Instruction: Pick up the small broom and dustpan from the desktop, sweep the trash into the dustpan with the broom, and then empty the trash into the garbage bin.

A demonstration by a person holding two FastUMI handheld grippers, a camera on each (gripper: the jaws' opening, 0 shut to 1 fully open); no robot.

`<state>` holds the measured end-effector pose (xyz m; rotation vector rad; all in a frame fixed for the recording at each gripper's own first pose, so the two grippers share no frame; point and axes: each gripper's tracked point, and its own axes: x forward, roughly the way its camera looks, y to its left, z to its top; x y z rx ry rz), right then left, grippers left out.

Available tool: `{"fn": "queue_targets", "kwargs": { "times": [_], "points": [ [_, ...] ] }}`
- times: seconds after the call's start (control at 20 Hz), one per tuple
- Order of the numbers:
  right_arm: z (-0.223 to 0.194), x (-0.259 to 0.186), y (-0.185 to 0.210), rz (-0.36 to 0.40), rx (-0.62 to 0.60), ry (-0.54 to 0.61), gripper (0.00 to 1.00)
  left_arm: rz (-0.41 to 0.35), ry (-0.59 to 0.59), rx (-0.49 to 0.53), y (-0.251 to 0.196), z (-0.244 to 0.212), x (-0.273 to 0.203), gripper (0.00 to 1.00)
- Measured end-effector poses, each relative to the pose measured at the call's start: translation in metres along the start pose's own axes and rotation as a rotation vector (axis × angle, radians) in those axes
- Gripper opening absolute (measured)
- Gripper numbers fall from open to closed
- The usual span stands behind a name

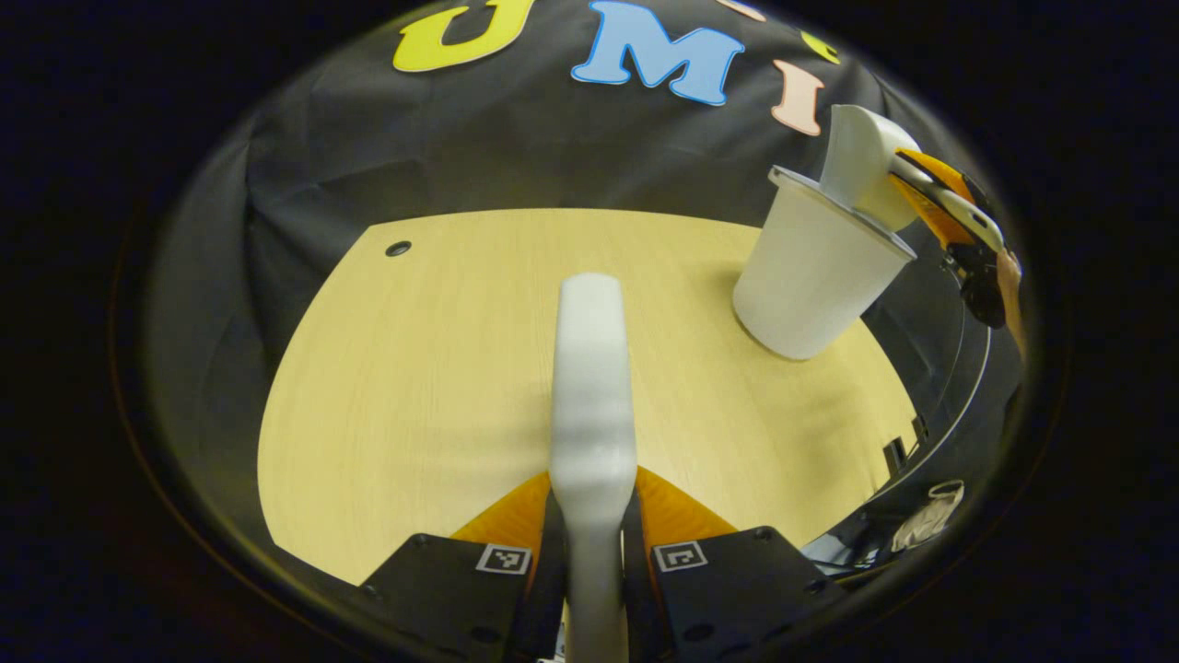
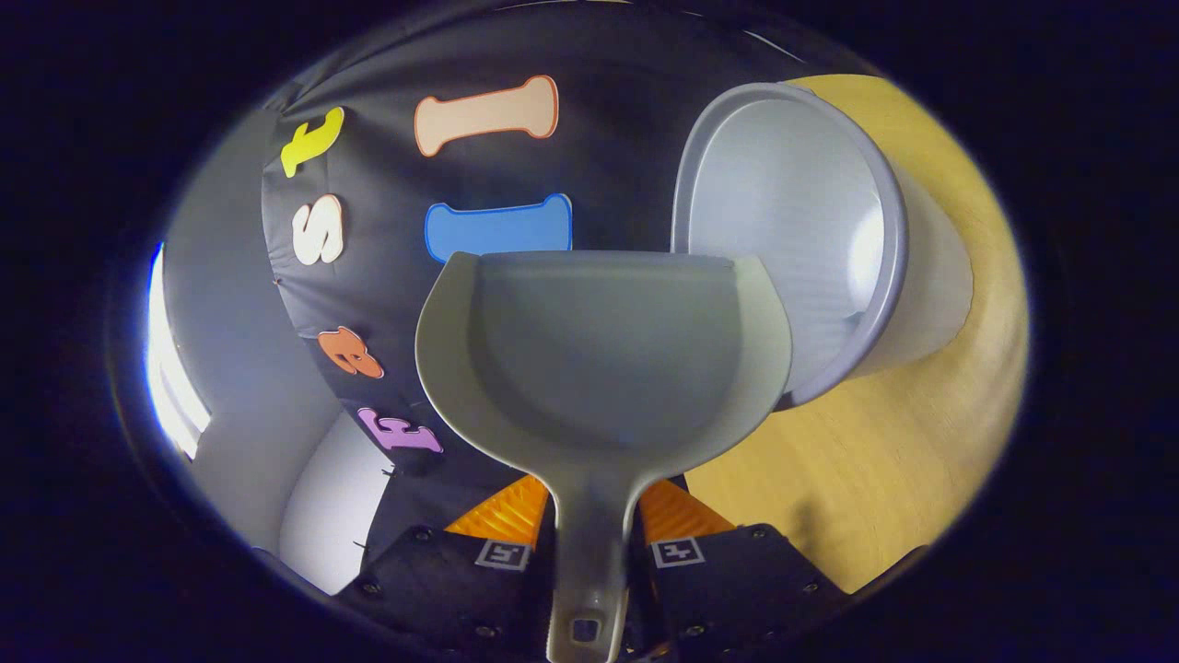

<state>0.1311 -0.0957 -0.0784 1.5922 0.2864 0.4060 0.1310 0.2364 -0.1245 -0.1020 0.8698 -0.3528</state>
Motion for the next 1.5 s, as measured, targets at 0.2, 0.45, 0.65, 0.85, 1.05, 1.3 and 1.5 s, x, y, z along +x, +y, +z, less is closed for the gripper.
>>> {"fn": "queue_targets", "kwargs": {
  "times": [0.2, 0.45, 0.65, 0.85, 1.05, 1.3, 1.5],
  "points": [
    [-0.003, -0.005, -0.009, -0.066, -0.113, 0.01, 0.33, 0.015, -0.018, -0.036, -0.002, -0.002, 0.001, 0.34],
    [-0.025, -0.015, -0.022, -0.188, -0.367, -0.015, 0.33, 0.026, -0.043, -0.064, 0.013, 0.002, 0.009, 0.36],
    [-0.052, -0.017, -0.028, -0.29, -0.57, -0.009, 0.33, 0.031, -0.042, -0.08, 0.035, 0.0, 0.016, 0.36],
    [-0.08, -0.014, -0.045, -0.411, -0.771, -0.004, 0.34, 0.022, -0.034, -0.065, 0.047, -0.004, 0.024, 0.36],
    [-0.104, -0.009, -0.063, -0.522, -0.954, -0.013, 0.34, -0.005, -0.01, -0.059, 0.054, -0.011, 0.031, 0.34],
    [-0.132, -0.014, -0.107, -0.646, -1.086, 0.033, 0.32, -0.002, 0.024, -0.083, 0.065, -0.026, 0.042, 0.36],
    [-0.143, -0.013, -0.148, -0.722, -1.149, 0.093, 0.34, 0.039, 0.045, -0.111, 0.075, -0.037, 0.05, 0.34]
  ]
}}
